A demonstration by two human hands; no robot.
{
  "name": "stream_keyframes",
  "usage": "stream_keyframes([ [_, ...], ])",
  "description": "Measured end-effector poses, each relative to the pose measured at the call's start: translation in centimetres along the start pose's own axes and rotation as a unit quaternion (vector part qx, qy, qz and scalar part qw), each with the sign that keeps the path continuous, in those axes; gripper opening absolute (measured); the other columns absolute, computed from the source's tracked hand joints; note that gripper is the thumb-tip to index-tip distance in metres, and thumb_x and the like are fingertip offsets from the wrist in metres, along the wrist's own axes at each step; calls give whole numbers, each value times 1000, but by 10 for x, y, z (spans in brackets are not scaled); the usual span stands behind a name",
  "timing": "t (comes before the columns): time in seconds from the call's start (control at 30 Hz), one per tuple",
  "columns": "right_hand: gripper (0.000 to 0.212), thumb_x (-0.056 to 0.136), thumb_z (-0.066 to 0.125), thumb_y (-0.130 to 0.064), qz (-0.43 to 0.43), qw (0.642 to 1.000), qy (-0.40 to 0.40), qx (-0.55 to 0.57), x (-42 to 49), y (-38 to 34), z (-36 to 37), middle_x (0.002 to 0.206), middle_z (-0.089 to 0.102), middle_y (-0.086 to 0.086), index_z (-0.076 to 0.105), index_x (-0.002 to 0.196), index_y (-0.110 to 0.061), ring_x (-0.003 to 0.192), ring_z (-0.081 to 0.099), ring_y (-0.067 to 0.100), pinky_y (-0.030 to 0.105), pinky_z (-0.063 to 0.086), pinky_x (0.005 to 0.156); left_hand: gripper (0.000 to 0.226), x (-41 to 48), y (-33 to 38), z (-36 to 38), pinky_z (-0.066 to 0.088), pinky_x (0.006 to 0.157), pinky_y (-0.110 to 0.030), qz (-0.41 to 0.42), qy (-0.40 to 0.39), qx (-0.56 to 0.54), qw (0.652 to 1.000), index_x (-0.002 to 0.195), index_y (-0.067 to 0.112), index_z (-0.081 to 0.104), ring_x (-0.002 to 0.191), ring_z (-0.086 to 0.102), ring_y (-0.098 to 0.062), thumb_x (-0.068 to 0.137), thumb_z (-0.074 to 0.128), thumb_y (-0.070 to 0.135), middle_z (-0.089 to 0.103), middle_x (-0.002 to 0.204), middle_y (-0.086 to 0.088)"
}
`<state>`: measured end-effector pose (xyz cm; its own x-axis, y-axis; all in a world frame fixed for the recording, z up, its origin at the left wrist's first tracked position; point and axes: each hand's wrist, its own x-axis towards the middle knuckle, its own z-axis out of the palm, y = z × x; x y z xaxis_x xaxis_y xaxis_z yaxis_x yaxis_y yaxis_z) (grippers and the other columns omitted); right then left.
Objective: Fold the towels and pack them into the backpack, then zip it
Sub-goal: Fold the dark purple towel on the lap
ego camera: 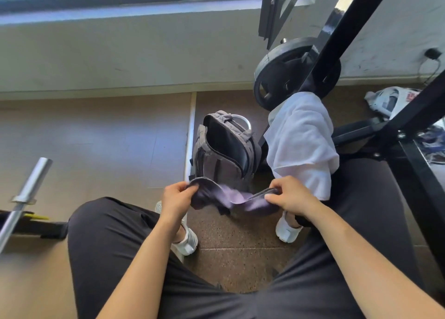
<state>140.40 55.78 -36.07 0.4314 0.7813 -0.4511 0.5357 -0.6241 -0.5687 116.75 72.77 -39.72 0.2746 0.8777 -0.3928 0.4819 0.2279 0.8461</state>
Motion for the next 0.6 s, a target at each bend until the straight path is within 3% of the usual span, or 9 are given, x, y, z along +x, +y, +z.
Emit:
stream_keyframes([
  [0.13,17,87,71,-31,30,981,142,125,5,3,-5,78,71,2,68,79,-16,80,65,23,39,52,76,14,-8,12,2,48,66,-20,44,58,-35,997,88,10,69,74,60,-10,99,65,19,66,79,2],
  [0.23,20,85,75,-30,27,973,174,147,6,3,-3,68,67,-2,68,77,-13,70,61,18,37,48,71,12,-7,13,2,53,71,-28,13,13,-130,991,85,10,69,76,62,-18,95,69,16,69,75,2],
  [0.3,19,85,76,-25,17,968,183,172,3,-2,2,63,60,-4,66,75,-12,61,52,13,31,43,64,12,-14,14,6,50,63,-22,26,-10,-120,992,86,7,69,73,59,-15,92,72,16,67,70,5],
  [0.4,13,87,75,-15,-13,952,160,260,-4,-16,8,67,59,-3,66,79,-11,60,51,8,16,43,56,13,-30,18,16,51,67,-25,78,-61,-60,993,86,13,68,73,62,-12,89,77,23,70,76,0],
  [0.47,12,89,73,-13,-29,940,106,324,-8,-25,18,71,60,1,66,81,-8,64,54,10,19,47,54,14,-37,17,23,52,68,-29,105,-108,-38,988,84,20,66,73,64,-10,87,79,26,70,76,4],
  [0.6,12,92,72,-14,-62,931,37,358,-11,-38,36,74,64,8,67,81,-13,67,60,12,25,52,57,15,-52,22,37,52,66,-20,145,-208,-58,966,94,15,64,75,69,-6,89,77,15,71,79,8],
])
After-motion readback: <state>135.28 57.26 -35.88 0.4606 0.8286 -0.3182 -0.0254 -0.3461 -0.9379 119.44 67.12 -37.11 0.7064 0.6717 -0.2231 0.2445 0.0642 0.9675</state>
